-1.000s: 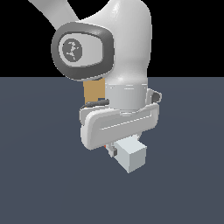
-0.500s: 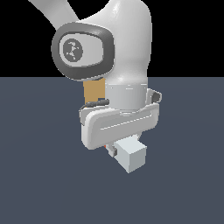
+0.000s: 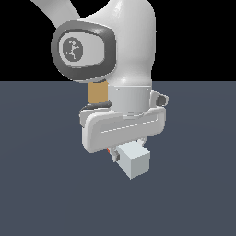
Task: Insert the peg into the horizontal hole in a box.
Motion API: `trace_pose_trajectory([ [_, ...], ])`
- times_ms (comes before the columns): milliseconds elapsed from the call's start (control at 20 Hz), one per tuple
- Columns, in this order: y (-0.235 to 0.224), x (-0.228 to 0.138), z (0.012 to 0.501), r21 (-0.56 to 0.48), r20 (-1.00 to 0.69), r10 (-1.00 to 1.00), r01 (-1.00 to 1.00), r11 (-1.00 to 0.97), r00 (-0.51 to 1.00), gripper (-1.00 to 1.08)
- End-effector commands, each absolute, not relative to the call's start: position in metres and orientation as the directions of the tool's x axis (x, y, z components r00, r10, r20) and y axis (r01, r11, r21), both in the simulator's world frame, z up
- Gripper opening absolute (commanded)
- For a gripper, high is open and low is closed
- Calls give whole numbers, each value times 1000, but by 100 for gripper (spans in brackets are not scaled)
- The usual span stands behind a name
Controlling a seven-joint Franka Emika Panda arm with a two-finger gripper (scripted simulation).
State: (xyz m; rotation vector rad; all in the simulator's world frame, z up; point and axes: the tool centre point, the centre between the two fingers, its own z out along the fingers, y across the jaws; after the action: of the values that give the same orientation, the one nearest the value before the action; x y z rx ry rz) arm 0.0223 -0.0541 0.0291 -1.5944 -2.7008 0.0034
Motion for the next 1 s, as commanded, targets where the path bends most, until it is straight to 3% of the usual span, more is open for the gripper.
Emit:
trace_pose_trajectory([
  [0,-51,21,36,0,1,890,890,456,-456,-100],
  [950,-20,-3,81,0,1,987,987,163,-163,-100],
])
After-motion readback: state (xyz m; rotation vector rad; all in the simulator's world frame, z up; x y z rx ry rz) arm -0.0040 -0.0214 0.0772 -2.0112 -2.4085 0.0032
